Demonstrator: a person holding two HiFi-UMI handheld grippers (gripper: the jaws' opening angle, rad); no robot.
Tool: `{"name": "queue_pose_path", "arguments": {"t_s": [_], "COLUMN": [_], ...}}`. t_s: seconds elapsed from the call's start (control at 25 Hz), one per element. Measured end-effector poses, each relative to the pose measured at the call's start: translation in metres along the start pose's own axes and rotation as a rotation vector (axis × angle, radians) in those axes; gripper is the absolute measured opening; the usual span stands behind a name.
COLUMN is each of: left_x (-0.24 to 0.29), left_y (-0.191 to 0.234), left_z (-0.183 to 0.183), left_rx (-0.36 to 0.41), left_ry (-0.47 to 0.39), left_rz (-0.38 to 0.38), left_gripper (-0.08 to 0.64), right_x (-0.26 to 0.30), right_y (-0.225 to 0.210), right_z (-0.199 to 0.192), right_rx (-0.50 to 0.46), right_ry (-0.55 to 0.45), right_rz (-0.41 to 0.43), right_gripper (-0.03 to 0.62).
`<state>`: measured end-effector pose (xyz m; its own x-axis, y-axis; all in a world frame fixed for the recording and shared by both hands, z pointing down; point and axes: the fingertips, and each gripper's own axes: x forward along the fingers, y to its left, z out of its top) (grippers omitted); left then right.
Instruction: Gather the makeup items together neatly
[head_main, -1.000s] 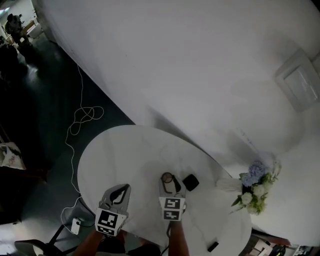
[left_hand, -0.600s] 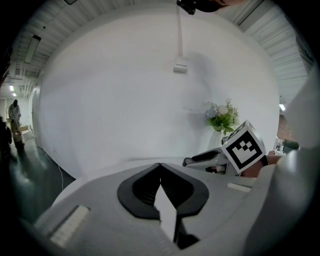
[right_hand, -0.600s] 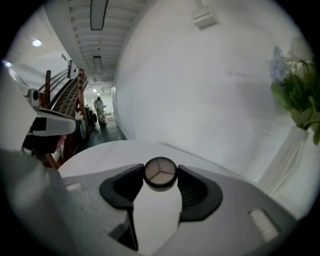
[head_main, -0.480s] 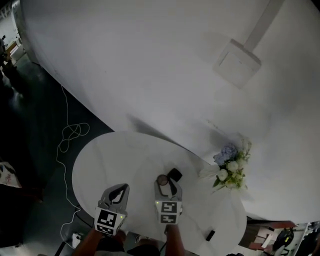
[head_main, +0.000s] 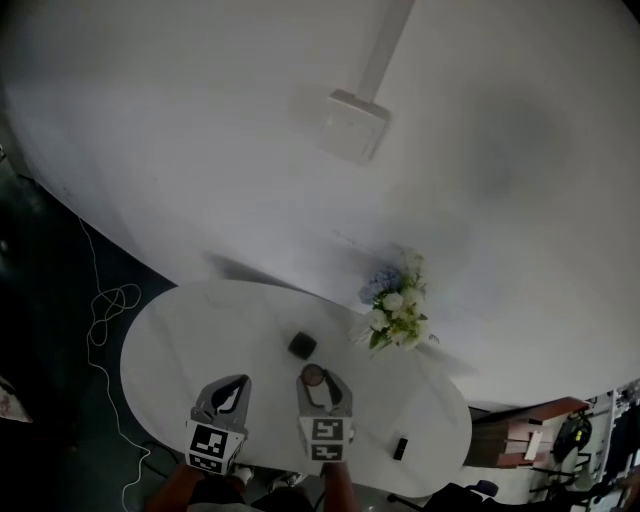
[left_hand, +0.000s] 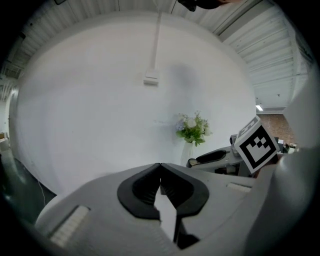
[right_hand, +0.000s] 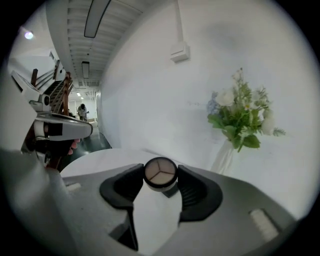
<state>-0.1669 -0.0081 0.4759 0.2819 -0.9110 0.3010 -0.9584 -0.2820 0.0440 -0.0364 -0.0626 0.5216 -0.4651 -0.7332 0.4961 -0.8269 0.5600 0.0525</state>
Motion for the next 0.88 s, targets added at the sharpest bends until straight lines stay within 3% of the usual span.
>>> {"name": "queue_pose_path", "arguments": {"t_s": [0.88], "left_x": [0.035], "left_y": [-0.174], "left_z": [0.017], "left_rx": [0.102], "left_ry": [0.001], "left_rz": [-0.338], "left_gripper": [0.011], "right_x": [-0.151], "right_y": [-0.112], "right_z": [-0.063], "right_rx": [0.119], "right_ry": [0.001], "right_rz": [-0.302], "right_gripper": [0.215]}}
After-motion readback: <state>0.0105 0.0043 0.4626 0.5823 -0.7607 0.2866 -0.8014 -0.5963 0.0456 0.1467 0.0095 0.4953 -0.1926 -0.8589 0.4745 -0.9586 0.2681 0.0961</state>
